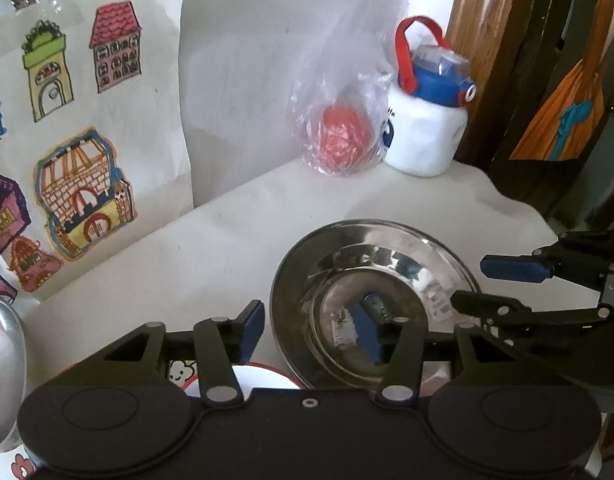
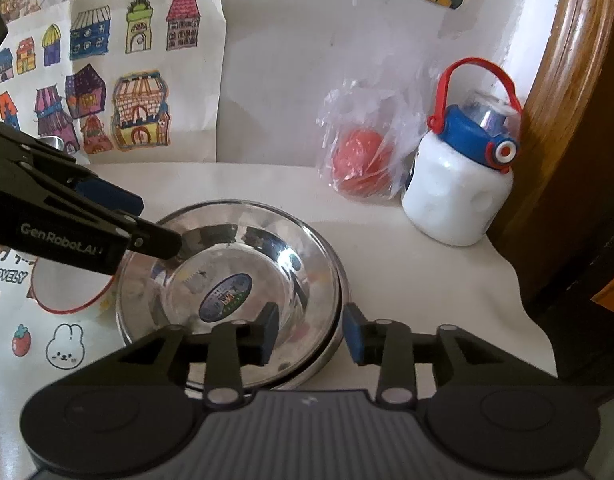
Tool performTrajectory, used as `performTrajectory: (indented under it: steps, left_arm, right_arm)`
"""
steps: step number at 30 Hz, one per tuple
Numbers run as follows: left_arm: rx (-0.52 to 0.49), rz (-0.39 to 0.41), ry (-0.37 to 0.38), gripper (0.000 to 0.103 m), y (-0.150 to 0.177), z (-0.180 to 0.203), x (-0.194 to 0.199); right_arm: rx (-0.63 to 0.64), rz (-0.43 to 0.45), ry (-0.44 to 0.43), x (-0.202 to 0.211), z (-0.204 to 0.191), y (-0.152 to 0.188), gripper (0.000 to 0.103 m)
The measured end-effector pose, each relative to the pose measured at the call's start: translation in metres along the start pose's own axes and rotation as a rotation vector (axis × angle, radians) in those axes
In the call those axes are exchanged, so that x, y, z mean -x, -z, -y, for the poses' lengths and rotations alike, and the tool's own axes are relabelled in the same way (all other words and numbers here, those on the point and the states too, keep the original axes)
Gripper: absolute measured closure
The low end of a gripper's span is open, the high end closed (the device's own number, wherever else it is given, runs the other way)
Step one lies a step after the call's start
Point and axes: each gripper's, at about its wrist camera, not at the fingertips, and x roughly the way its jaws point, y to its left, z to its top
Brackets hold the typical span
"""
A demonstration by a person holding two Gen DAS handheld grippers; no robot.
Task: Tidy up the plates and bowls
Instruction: 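Open both tools to release the plates and withdraw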
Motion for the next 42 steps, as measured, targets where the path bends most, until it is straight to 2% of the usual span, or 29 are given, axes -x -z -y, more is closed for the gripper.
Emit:
performTrajectory:
  steps: [1, 3, 5, 7, 9, 14, 23, 30, 36, 42]
  left_arm:
    - [0.000, 0.006, 0.000, 0.046, 0.000, 0.000, 0.003]
    - [0.003, 0.023, 0.004, 0.042, 0.000, 0.000, 0.011]
    - [0.008, 0.040, 0.006, 0.035, 0.001, 0.000, 0.019]
    - [0.016, 0.058, 0.006, 0.030, 0.002, -0.001, 0.029]
    - [0.025, 0.078, 0.007, 0.024, 0.003, -0.002, 0.039]
    - [0.051, 0.144, -0.003, 0.010, 0.012, -0.010, 0.066]
    - [0.136, 0.225, -0.007, 0.001, 0.044, -0.047, 0.120]
    - [0.193, 0.288, -0.035, 0.001, 0.083, -0.083, 0.169]
    - [0.210, 0.322, -0.060, 0.001, 0.124, -0.107, 0.200]
    - [0.188, 0.312, -0.093, 0.001, 0.163, -0.125, 0.214]
  right_arm:
    - [0.001, 0.007, 0.001, 0.003, 0.000, 0.000, 0.058]
    - [-0.002, 0.027, 0.003, 0.011, -0.002, -0.001, 0.046]
    - [-0.005, 0.045, 0.008, 0.019, -0.005, -0.002, 0.041]
    - [-0.004, 0.063, 0.017, 0.028, -0.008, -0.001, 0.031]
    - [-0.001, 0.088, 0.038, 0.038, -0.012, -0.001, 0.016]
    - [0.010, 0.143, 0.070, 0.062, -0.027, -0.002, 0.003]
    - [-0.002, 0.207, 0.065, 0.105, -0.068, 0.000, 0.000]
    - [-0.096, 0.269, 0.000, 0.137, -0.101, 0.018, 0.000]
    - [-0.213, 0.297, -0.049, 0.145, -0.121, 0.044, 0.000]
    - [-0.195, 0.274, -0.065, 0.138, -0.147, 0.057, 0.000]
